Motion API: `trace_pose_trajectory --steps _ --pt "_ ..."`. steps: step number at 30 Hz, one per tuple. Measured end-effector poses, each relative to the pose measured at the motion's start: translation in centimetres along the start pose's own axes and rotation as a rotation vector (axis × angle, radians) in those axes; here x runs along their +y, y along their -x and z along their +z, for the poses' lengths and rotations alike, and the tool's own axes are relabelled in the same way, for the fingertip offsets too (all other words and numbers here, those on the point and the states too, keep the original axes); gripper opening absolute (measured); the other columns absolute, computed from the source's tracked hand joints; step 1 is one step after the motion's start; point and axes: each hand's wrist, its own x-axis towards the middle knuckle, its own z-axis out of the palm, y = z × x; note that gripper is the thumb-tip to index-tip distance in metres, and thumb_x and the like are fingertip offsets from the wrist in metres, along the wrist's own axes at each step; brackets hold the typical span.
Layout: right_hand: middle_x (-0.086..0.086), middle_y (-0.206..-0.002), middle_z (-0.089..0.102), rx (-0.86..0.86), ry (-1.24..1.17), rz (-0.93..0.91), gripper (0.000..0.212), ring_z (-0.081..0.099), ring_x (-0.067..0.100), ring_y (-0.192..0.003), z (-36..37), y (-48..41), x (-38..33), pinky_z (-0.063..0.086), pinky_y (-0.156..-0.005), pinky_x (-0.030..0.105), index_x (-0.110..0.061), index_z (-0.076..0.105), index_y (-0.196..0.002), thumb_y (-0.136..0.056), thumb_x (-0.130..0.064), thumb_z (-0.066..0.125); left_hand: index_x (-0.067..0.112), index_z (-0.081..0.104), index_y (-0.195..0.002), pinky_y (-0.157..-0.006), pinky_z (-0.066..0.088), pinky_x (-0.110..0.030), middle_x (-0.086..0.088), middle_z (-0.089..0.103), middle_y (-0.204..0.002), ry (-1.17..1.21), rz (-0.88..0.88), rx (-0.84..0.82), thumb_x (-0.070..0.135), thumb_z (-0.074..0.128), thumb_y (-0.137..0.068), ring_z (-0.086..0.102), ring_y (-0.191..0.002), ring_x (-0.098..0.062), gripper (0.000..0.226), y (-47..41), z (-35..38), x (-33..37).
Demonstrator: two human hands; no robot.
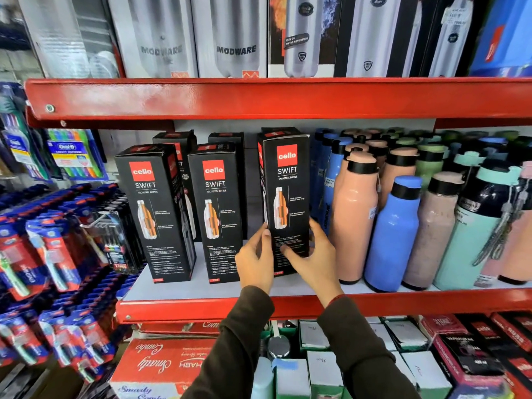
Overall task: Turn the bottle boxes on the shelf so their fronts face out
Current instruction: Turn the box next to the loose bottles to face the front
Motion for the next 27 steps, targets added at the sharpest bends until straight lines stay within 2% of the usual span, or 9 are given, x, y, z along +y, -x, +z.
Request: trace_pose_trajectory --steps 3,7,11,15,17,20,23,25,27 --pt "-0.033 -0.111 0.061 -0.007 0.025 -0.011 0.078 0.057 -0.014 -0.108 -0.5 -0.3 -0.4 0.045 -0.086 0.004 -0.056 0.045 -0.122 -0.059 -0.040 0.089 0.033 0.072 -0.112 -0.098 0.055 -0.040 0.001 0.076 -0.109 0.120 -0.027 0.035 0.039 0.047 -0.099 0.070 -0.105 -0.010 0.029 0.6 0.2 0.2" --pt "-0.028 -0.111 0.063 0.027 0.043 -0.002 0.081 0.055 -0.019 -0.107 -0.7 -0.6 -0.3 0.041 -0.082 -0.003 -0.050 0.045 -0.119 -0.052 -0.046 0.092 0.033 0.076 -0.102 -0.098 0.055 -0.046 0.005 0.077 -0.106 0.205 -0.044 0.034 0.036 0.048 -0.099 0.072 -0.103 -0.011 0.028 1.2 0.5 0.3" --pt "-0.023 -0.112 0.066 0.036 0.002 0.026 0.081 0.061 -0.009 -0.107 -1.2 -0.7 0.0 0.048 -0.086 0.009 -0.044 0.049 -0.120 -0.052 -0.038 0.092 0.021 0.068 -0.123 -0.103 0.051 -0.028 0.007 0.070 -0.121 0.127 0.027 0.033 0.030 0.049 -0.101 0.064 -0.114 0.000 0.031 1.6 0.9 0.4" --pt "-0.037 -0.110 0.063 -0.054 -0.077 0.052 0.076 0.061 -0.010 -0.106 -2.1 -0.7 0.3 0.051 -0.084 0.009 -0.059 0.048 -0.114 -0.051 -0.039 0.087 0.018 0.045 -0.145 -0.103 0.037 -0.013 0.014 0.051 -0.131 -0.014 0.021 -0.020 0.020 0.045 -0.102 0.048 -0.125 0.001 0.043 0.9 1.2 0.2" --pt "-0.036 -0.111 0.062 -0.102 -0.109 0.086 0.078 0.061 -0.005 -0.111 -2.4 -0.8 0.5 0.052 -0.091 0.018 -0.059 0.046 -0.117 -0.051 -0.041 0.084 0.014 0.047 -0.143 -0.096 0.035 -0.007 0.012 0.054 -0.124 -0.046 -0.002 -0.061 0.017 0.043 -0.103 0.052 -0.117 -0.002 0.040 0.4 1.1 0.0" --pt "-0.036 -0.124 0.052 -0.182 -0.128 0.115 0.096 0.054 -0.013 -0.119 -2.5 -0.8 0.8 0.047 -0.104 0.023 -0.044 0.035 -0.141 -0.059 -0.032 0.083 0.026 0.054 -0.126 -0.078 0.037 0.005 0.019 0.061 -0.107 -0.061 0.025 -0.105 0.013 0.044 -0.102 0.057 -0.097 0.007 0.029 0.0 0.5 -0.4" --pt "-0.023 -0.146 0.044 -0.244 -0.139 0.110 0.101 0.045 -0.007 -0.134 -2.4 -0.9 0.8 0.040 -0.113 0.029 -0.033 0.019 -0.155 -0.077 -0.007 0.077 0.022 0.054 -0.125 -0.084 0.043 -0.001 0.010 0.065 -0.111 -0.052 0.027 -0.137 0.014 0.045 -0.101 0.060 -0.102 0.003 0.026 -0.2 0.1 -0.8" --pt "-0.013 -0.154 0.040 -0.256 -0.146 0.093 0.094 0.039 -0.002 -0.140 -2.1 -1.0 0.6 0.037 -0.116 0.031 -0.034 0.019 -0.155 -0.083 -0.002 0.071 0.024 0.052 -0.128 -0.088 0.042 -0.002 0.013 0.064 -0.115 -0.028 0.020 -0.123 0.014 0.047 -0.101 0.058 -0.105 0.013 0.029 -0.3 0.1 -0.9" --pt "-0.018 -0.150 0.043 -0.284 -0.123 0.076 0.089 0.039 -0.007 -0.138 -2.0 -1.2 0.4 0.037 -0.115 0.026 -0.041 0.019 -0.152 -0.087 -0.002 0.065 0.028 0.049 -0.129 -0.090 0.040 -0.002 0.018 0.062 -0.117 -0.026 0.027 -0.104 0.013 0.048 -0.100 0.055 -0.105 0.021 0.032 -0.1 0.2 -0.8"
